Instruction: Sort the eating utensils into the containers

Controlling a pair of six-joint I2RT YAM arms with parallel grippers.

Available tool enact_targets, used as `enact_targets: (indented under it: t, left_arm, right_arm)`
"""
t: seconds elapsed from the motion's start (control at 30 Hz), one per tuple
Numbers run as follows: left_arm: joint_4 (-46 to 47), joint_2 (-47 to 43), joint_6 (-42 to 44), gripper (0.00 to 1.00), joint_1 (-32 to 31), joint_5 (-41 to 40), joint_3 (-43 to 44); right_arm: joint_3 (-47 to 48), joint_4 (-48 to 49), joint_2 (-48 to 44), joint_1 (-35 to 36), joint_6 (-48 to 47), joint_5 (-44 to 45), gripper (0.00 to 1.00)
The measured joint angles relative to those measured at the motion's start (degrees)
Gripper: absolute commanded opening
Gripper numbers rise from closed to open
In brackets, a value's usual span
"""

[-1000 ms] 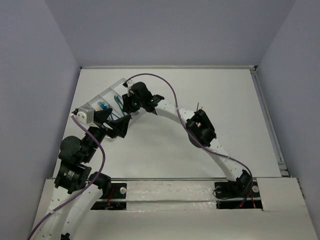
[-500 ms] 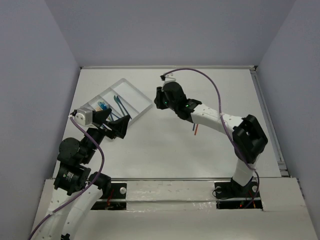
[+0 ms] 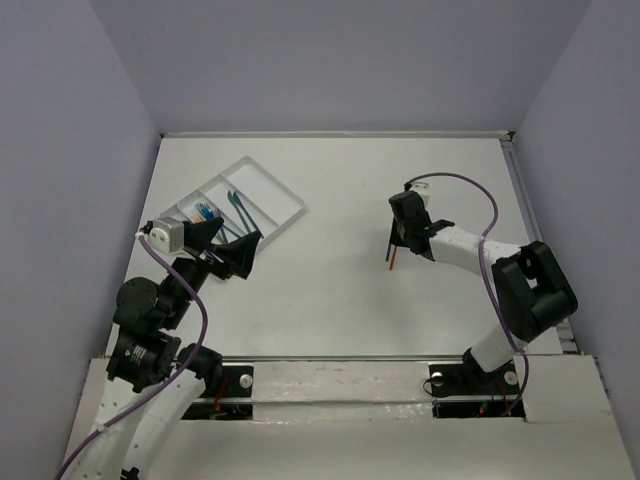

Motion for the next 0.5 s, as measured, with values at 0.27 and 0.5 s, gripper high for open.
enact_targets:
  t: [0.27, 0.5]
  left_arm:
    - [0.0, 0.0, 0.0, 0.99, 0.0, 0.0, 0.0]
    - [0.0, 0.0, 0.0, 0.99, 0.0, 0.0, 0.0]
  right_arm:
    - [2.9, -0.1, 3.3, -0.5, -1.5, -2.5, 0.27]
    - [5.2, -0.1, 6.8, -0.5, -1.9, -4.5, 0.26]
